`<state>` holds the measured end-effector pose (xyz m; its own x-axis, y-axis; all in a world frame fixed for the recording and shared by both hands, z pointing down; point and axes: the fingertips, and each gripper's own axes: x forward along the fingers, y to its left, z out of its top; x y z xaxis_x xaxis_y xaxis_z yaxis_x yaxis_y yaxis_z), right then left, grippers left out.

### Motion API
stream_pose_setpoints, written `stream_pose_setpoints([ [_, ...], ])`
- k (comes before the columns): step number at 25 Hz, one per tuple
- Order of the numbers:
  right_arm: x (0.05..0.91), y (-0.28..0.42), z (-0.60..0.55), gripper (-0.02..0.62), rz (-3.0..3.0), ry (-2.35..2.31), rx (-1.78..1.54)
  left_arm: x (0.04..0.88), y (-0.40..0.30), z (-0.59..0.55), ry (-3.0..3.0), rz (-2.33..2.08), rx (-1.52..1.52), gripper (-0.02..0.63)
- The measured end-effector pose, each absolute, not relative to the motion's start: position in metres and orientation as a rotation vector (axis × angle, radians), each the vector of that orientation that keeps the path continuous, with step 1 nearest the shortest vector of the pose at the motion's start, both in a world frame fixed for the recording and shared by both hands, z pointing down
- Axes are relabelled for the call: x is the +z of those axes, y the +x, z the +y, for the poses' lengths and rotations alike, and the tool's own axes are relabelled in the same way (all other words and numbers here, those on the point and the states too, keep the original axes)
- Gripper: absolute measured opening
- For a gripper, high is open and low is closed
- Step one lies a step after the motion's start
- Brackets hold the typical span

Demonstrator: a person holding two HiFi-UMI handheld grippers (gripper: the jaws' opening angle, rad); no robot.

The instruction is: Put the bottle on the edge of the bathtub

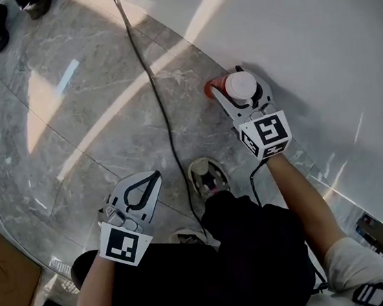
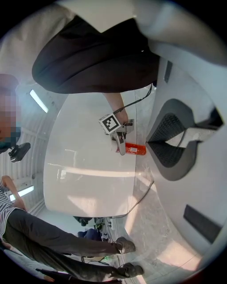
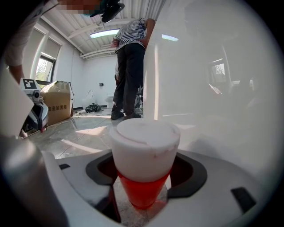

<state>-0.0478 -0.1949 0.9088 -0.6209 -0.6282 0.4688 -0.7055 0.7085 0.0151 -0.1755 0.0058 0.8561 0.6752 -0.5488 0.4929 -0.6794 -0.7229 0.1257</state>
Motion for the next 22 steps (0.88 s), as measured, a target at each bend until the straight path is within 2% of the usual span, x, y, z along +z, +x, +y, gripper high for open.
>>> stream_pose_setpoints([
  [22, 0.917, -0.026, -0.174, 0.296, -2.422, 1.024, 0.264, 0.859, -0.161, 0.001, 2.625, -0.922, 0.617, 0.011],
])
